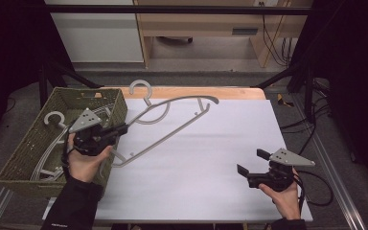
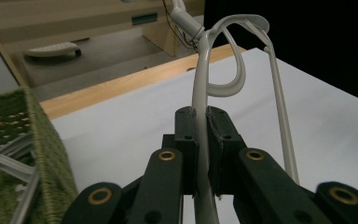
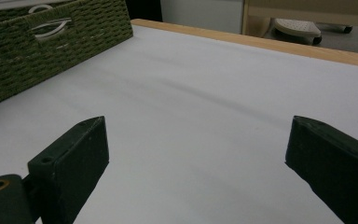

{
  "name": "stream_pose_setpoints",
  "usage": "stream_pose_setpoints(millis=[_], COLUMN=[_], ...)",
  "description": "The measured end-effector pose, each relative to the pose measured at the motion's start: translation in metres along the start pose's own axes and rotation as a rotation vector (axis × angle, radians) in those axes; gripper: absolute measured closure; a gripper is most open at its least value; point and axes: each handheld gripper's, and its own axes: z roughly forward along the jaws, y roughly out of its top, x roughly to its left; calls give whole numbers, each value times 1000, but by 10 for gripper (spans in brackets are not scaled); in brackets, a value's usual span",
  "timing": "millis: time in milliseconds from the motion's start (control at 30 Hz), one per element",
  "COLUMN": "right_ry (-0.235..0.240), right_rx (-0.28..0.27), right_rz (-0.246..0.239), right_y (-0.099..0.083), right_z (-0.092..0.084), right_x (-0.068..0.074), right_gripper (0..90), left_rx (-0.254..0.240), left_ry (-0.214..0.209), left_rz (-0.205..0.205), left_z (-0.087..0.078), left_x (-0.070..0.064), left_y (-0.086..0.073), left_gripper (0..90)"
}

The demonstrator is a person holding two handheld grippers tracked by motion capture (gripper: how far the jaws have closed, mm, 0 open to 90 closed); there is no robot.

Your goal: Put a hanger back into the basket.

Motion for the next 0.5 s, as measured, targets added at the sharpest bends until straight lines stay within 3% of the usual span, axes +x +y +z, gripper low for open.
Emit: stream_pose_setpoints(millis=[500], right_ry=[-25], right_rx=[-18], right_rz=[9], right_y=[0], right_z=[-5], right_x=[-4], right_gripper=[38], left_rx=[-46], left_ry=[115], left_rz=[4], left_z=[-51], left_x=[43], left_y=[13], left_gripper=[834])
